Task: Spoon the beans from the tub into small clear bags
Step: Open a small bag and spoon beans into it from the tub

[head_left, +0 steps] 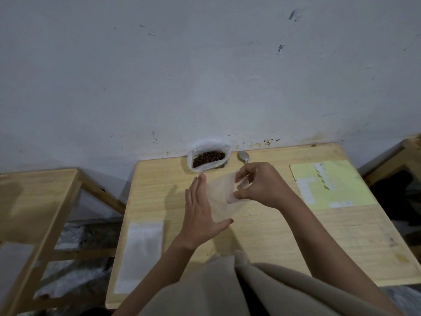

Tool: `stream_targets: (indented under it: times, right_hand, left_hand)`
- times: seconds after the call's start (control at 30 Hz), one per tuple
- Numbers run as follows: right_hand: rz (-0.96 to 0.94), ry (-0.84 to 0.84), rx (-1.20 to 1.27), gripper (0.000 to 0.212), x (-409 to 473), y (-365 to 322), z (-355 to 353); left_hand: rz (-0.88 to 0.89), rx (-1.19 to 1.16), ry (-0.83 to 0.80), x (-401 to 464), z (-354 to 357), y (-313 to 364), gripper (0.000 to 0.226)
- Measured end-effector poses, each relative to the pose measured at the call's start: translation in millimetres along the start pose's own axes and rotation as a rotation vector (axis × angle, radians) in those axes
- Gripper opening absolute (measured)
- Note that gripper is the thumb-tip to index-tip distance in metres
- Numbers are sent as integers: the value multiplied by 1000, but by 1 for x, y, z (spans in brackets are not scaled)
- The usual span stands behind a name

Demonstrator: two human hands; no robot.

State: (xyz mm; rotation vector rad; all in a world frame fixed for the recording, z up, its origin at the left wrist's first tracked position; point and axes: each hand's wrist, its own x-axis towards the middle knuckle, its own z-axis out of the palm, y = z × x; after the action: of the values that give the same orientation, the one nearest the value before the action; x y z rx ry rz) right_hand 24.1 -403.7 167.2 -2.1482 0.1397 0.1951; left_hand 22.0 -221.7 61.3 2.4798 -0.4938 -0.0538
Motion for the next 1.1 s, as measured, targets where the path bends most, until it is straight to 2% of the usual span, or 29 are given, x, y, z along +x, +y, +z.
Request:
stream_targets:
  times: [0.2,0.37,0.5,0.63,0.8,0.87,0.93,0.97,1.03,1.1]
  right_hand:
    - [24,-92,-82,32,9,4,-6]
    - [93,-150,-51,38,22,22,-8]
    - [120,-132,-38,29,34,34,-9]
    - [143,-139,-10,23,49,48,-4]
    - [150,-162,232,8,66,64,4]
    - [185,-99,428,8,75,73,8]
    - [270,62,562,19,88,89,15]
    - [304,165,550,22,96,99,20]
    - [353,321,336,18,109,121,30]
    - [400,372,75,16,117,142,39]
  left_hand:
    - [49,-15,-31,6,11,-16,131]
    - [52,-24,-99,16,19,-21,133]
    - [-4,3,-158,25,25,-20,137]
    - [-10,-80,-124,39,30,-5,138]
    - [-13,-150,2,56,35,-4,115]
    - [-79,-174,20,59,34,-10,118]
    - [-151,-187,30,60,31,-17,122]
    - [-173,-177,32,61,31,-21,123]
    - [-176,-128,23,60,31,-29,124]
    - [-160,-84,20,59,33,-38,121]
